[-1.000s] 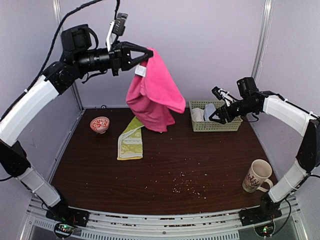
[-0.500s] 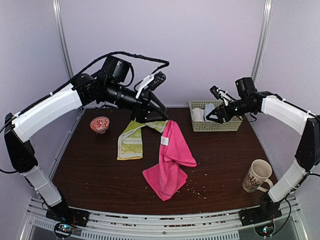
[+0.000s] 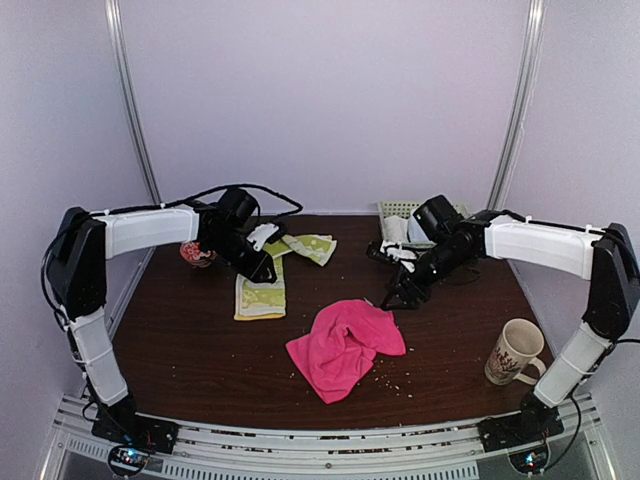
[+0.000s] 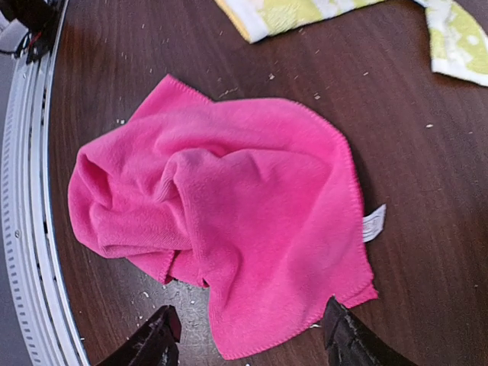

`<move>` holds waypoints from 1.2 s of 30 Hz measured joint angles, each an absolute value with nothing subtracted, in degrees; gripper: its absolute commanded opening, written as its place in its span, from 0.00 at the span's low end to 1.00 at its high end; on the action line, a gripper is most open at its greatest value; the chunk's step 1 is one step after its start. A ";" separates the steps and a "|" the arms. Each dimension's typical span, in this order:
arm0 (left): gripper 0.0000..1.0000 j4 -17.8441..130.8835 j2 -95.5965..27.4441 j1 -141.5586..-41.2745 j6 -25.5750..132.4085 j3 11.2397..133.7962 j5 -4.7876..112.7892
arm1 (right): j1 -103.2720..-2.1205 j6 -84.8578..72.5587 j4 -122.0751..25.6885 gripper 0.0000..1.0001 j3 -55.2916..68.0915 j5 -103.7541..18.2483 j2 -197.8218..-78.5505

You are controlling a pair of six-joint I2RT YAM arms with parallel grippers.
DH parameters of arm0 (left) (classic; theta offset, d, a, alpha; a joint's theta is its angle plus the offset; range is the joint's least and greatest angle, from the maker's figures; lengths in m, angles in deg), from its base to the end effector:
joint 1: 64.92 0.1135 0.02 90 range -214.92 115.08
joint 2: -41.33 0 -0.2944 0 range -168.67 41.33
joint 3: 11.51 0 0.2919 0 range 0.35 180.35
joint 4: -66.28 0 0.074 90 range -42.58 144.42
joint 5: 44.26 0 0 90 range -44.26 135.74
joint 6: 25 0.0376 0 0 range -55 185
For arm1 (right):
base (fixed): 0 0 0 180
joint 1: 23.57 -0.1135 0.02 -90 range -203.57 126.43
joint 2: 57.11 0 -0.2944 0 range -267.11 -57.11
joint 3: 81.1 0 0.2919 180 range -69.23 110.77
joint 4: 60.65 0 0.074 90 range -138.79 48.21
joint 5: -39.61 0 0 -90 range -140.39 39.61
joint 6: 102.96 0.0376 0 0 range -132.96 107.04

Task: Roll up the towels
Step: Flatten out the towel at the center of the board.

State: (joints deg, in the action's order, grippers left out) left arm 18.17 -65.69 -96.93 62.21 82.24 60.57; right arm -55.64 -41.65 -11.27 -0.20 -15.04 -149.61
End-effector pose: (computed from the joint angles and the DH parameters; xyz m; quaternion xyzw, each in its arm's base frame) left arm 0.3707 -0.2431 0.2311 0.2732 0.9218 -0.1926 0.1965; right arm 0.3016 0.2147 0.2574 -0.5321 0.7573 0.3008 0.2299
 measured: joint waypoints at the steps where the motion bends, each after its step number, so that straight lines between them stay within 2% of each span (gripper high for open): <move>1: 0.18 18.14 -67.31 -96.75 61.58 82.21 59.56 | -56.96 -42.07 -11.18 0.66 -0.66 -15.91 -150.34; 9: 0.16 17.99 -76.84 -97.63 56.70 83.07 52.88 | -60.21 -40.58 -13.35 0.65 -1.44 -24.70 -156.30; 15: 0.17 17.73 -83.42 -97.25 55.87 92.51 47.02 | -59.93 -37.52 -15.42 0.66 -1.10 -31.41 -159.73; 20: 0.31 18.73 -92.25 -95.55 56.77 105.84 43.85 | -58.81 -34.99 -16.39 0.66 0.35 -34.41 -162.34; 23: 0.39 19.19 -94.43 -94.74 57.10 109.51 42.82 | -57.70 -34.15 -16.47 0.65 1.31 -34.36 -163.08; 26: 0.43 19.46 -92.77 -94.43 56.75 107.85 42.93 | -57.00 -33.98 -16.21 0.65 2.58 -33.62 -163.34; 31: 0.41 19.70 -81.39 -95.62 56.26 96.38 45.97 | -56.96 -34.20 -15.75 0.64 5.27 -31.32 -164.59; 32: 0.39 20.02 -78.15 -96.18 56.31 93.45 47.19 | -56.96 -34.24 -15.40 0.64 5.99 -31.04 -165.16; 34: 0.29 20.33 -72.21 -97.41 56.48 87.94 50.38 | -57.04 -34.64 -14.86 0.63 7.91 -30.47 -166.90; 36: 0.27 19.98 -67.14 -98.63 56.72 82.78 54.49 | -57.02 -35.07 -14.53 0.62 9.29 -30.10 -168.48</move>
